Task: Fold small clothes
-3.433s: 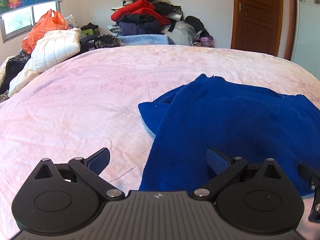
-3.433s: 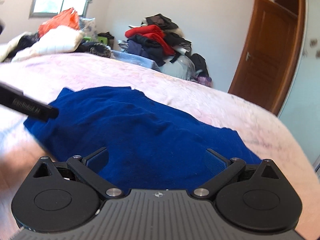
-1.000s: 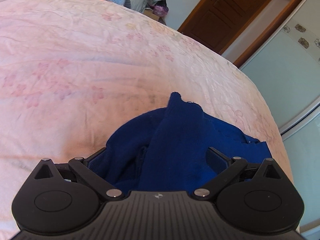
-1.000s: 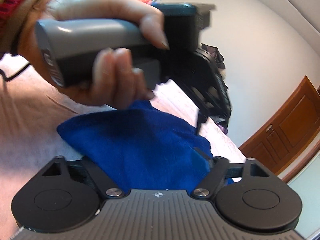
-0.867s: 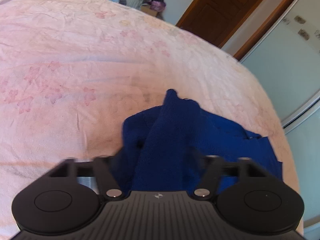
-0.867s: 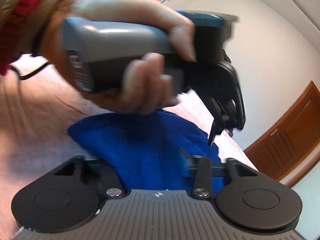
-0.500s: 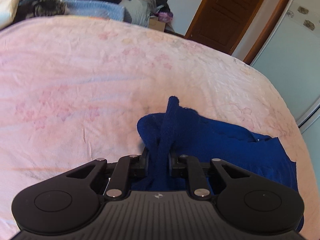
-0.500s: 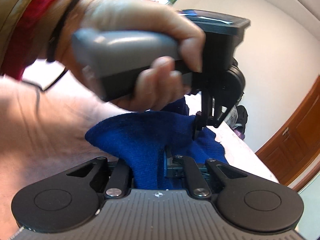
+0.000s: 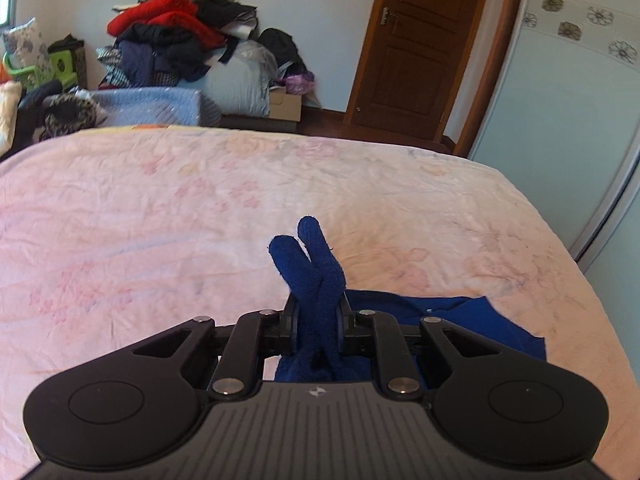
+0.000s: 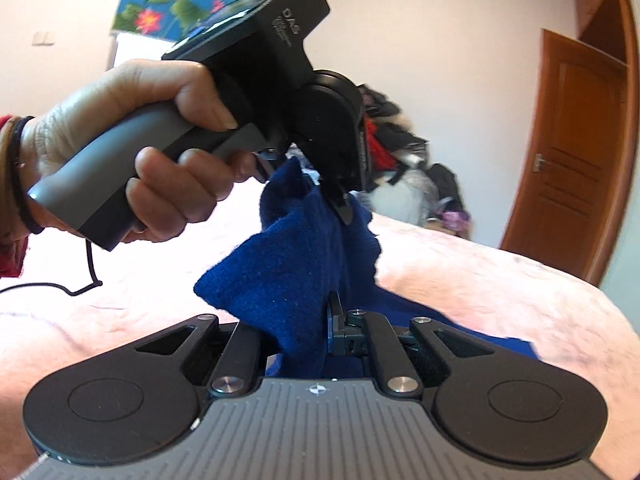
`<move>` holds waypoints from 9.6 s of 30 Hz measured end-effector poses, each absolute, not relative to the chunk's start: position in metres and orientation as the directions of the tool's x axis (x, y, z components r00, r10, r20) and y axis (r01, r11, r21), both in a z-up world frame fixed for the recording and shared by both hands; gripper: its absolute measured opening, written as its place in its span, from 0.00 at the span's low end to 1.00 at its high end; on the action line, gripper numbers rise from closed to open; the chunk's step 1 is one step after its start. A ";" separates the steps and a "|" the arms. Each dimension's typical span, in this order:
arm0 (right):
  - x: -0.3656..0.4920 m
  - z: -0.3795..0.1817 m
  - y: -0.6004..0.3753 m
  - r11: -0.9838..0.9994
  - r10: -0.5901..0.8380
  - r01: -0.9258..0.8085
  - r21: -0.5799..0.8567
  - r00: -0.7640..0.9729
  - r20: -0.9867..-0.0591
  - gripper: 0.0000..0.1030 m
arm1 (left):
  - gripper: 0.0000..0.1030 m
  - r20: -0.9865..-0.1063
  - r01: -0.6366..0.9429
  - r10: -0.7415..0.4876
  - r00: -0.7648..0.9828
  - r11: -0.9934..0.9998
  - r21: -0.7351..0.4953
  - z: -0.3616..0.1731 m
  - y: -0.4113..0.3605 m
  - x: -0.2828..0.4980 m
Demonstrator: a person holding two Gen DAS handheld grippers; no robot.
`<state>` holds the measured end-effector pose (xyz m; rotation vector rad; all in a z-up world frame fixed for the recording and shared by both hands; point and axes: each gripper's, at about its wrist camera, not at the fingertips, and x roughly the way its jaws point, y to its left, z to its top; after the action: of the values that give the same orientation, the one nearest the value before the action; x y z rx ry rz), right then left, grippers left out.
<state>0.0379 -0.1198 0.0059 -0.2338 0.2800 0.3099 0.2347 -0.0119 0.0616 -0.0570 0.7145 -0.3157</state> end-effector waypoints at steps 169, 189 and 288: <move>0.180 -0.067 -0.360 0.711 0.577 -0.164 0.683 0.692 -0.434 0.31 | 0.28 -0.585 0.402 -0.656 0.477 0.755 -0.519 -0.056 -0.072 0.256; 0.192 -0.053 -0.348 0.776 0.498 -0.094 0.623 0.697 -0.516 0.61 | 0.74 -0.636 0.317 -0.468 0.613 0.884 -0.345 -0.021 -0.034 0.236; -0.028 -0.044 -0.231 0.995 0.102 -0.073 0.072 0.755 -0.648 0.99 | 0.96 -0.659 0.111 -0.046 0.751 0.992 0.058 -0.069 -0.061 0.042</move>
<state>-0.0285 -0.2309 -0.0438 0.0429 0.7090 0.0955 0.0418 -0.0614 -0.0686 0.0952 0.7163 -0.0859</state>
